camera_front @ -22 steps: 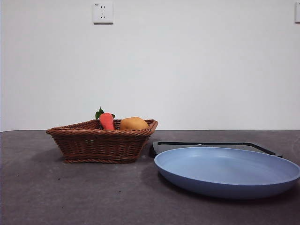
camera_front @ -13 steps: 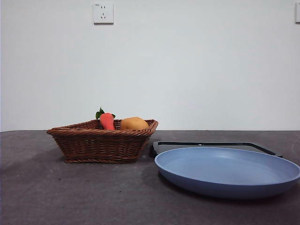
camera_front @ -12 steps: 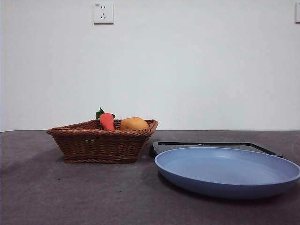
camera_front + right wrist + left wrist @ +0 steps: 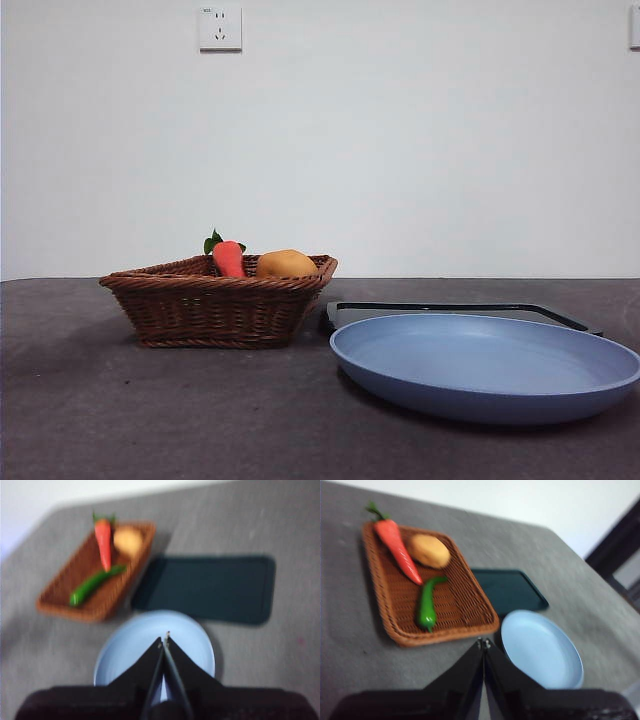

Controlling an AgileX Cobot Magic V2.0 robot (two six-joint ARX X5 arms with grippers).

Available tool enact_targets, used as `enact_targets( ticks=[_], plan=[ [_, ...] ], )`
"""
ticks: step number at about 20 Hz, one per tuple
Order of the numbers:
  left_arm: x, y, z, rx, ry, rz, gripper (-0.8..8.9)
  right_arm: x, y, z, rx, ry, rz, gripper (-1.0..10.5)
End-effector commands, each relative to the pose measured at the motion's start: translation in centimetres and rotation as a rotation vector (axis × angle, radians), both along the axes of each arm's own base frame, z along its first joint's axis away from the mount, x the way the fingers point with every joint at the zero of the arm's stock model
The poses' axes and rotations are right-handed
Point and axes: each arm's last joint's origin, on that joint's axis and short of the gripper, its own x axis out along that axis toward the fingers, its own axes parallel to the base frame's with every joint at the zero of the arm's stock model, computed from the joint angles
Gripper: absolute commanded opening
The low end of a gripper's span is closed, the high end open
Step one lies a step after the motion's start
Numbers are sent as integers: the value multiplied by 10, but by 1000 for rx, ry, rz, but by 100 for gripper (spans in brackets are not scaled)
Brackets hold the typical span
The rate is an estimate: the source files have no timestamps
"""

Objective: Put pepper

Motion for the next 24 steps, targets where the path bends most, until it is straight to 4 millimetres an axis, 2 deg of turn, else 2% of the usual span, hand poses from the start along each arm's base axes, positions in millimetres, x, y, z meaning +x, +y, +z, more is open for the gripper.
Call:
enact_targets(
  ticks=[1,7,8,9,11,13,16,20,24],
  plan=[
    [1,0,7,76,-12,-66,7,-1,0,10,-106,46,74,6],
    [0,-1,8,94,26,-94,11,2,1,15,-149,154,109,13],
    [0,-1,9,80,23,-117,38,3,1,15,-149,157,109,15],
    [-1,-2,9,66,18,-139,125,3,1,15,-149,158,109,35],
    [0,-2,9,63,15,-140,328,4,1,15,-143,166,105,196],
    [0,-2,10,55,10,-153,349,7,1,13,-133,186,96,310],
    [0,-2,10,55,10,-154,349,16,2,10,-132,222,97,311],
    [0,-2,10,53,11,-154,349,46,5,-2,-117,295,89,310],
    [-1,-2,10,52,12,-154,349,90,9,-26,-114,393,87,310]
  ],
)
